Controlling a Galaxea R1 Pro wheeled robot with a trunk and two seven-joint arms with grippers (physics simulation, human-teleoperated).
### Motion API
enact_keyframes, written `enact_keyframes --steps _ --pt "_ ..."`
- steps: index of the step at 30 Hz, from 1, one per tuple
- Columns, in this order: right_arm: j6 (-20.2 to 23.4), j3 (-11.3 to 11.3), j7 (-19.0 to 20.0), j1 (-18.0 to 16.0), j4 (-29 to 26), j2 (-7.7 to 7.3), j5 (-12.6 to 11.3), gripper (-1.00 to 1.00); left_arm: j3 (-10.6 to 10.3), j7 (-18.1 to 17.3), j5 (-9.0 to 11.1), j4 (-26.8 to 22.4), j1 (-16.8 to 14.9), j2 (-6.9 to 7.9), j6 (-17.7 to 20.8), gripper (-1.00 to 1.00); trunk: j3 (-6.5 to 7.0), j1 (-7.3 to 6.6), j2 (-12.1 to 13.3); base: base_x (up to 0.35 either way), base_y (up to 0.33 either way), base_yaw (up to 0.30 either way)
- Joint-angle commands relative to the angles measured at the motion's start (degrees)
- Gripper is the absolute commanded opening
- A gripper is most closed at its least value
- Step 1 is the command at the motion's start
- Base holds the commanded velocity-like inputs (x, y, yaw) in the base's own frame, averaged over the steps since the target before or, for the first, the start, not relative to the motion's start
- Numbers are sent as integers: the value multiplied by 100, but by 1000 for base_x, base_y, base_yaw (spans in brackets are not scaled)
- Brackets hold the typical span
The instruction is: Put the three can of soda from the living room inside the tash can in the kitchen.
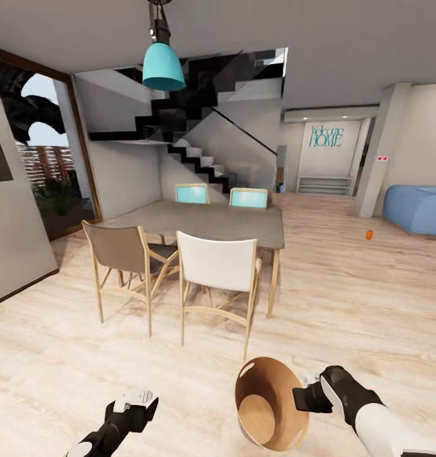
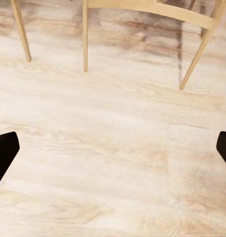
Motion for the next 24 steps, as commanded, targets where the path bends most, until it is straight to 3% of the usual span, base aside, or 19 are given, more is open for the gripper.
enact_keyframes --steps 1,9,24 --pt "19 -30 48 -3 -4 0 -120 -100 0 0 -1 0 0 0 -1 100 7 0 0 236 -212 -213" --pt "19 -30 59 -3 -4 0 -121 -100 -4 0 4 0 0 0 1 100 45 0 0 231 -217 -165" --pt "19 -27 83 -3 -13 16 -119 -100 -6 -1 12 0 0 0 0 100 49 0 0 225 -224 -10"
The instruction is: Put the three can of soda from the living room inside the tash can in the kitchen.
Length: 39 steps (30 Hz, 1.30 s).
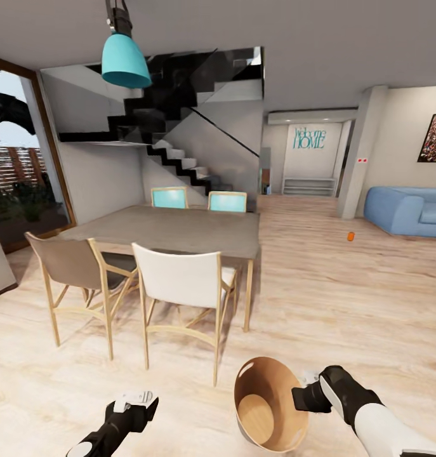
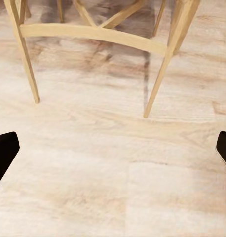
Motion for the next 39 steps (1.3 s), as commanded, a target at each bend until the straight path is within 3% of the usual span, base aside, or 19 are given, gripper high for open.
enact_keyframes --steps 1,19,29,39 --pt "20 -31 48 -3 -4 -1 -122 -100 -1 0 0 0 0 0 1 100 1 0 0 222 -229 0" --pt "1 -37 24 -3 -13 11 -115 -100 0 10 -20 6 0 0 -5 100 23 0 0 207 -248 -30" --pt "-6 -378 -2 -3 -15 -3 -107 -100 4 10 -18 9 0 0 -5 100 82 0 0 191 -267 -179" --pt "0 -426 -4 -3 -13 -6 -106 -100 4 5 -16 9 0 0 -5 100 147 0 0 179 -276 -194"
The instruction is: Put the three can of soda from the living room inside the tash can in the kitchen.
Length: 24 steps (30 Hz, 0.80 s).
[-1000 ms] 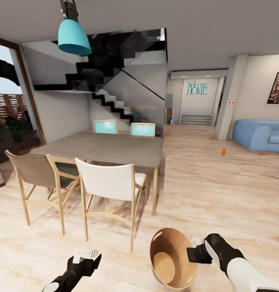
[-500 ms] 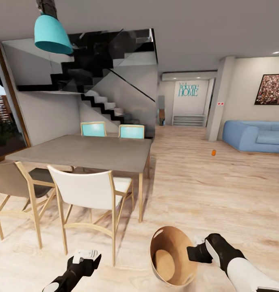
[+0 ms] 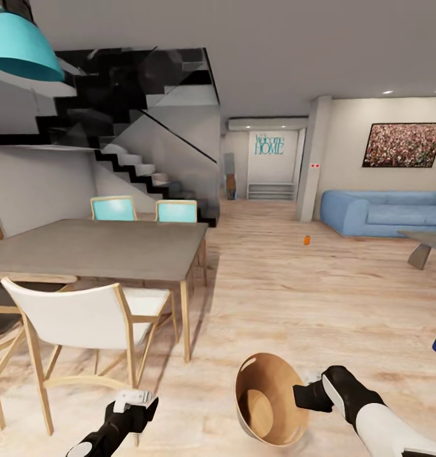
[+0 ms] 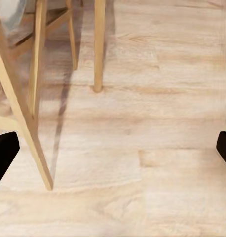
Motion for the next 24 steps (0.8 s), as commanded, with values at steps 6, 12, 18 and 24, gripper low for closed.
enact_keyframes --steps 6,12,18,24 --pt "22 -33 47 -3 -4 -1 -125 -100 1 -3 0 -2 0 0 0 100 41 0 0 175 -278 -195" --pt "22 -33 48 -3 -4 6 -125 -100 0 -4 0 -5 0 0 0 100 63 0 0 174 -278 -139" --pt "22 -33 47 -3 -4 22 -125 -100 1 -4 3 -1 0 0 4 100 67 0 0 176 -276 -25" --pt "26 -33 45 -3 -4 16 -125 -100 1 -4 8 -4 0 0 7 100 78 0 0 203 -243 -143"
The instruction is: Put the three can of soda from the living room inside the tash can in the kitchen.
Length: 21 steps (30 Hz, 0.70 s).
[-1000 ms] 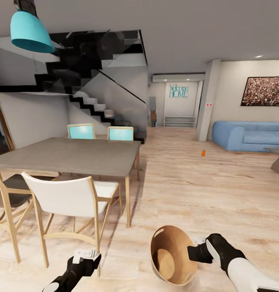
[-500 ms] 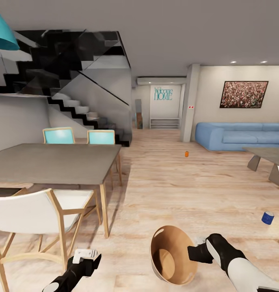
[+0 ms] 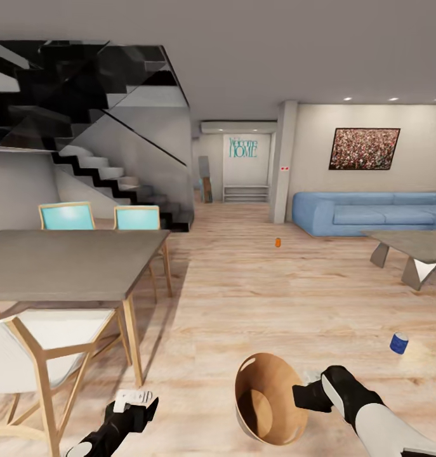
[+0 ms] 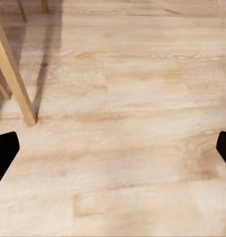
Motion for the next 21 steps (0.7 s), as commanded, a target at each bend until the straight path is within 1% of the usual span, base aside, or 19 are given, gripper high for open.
enact_keyframes --steps 1,6,11,14,21 --pt "22 -31 49 -3 -5 -2 -123 -100 0 0 0 0 0 0 0 100 2 0 0 217 -225 -210" --pt "31 -31 51 -3 -5 -11 -123 -100 0 -2 4 3 0 0 1 100 4 0 0 221 -220 -156" --pt "30 -31 51 -3 -5 5 -123 -100 0 -8 6 0 0 0 1 100 4 0 0 253 -187 -30" --pt "25 -31 50 -3 -5 7 -123 -100 0 -9 8 -2 0 0 2 100 4 0 0 294 -81 -6" --pt "23 -28 48 -3 -5 17 -118 -100 0 -9 10 1 0 0 2 100 4 0 0 314 -13 -1"
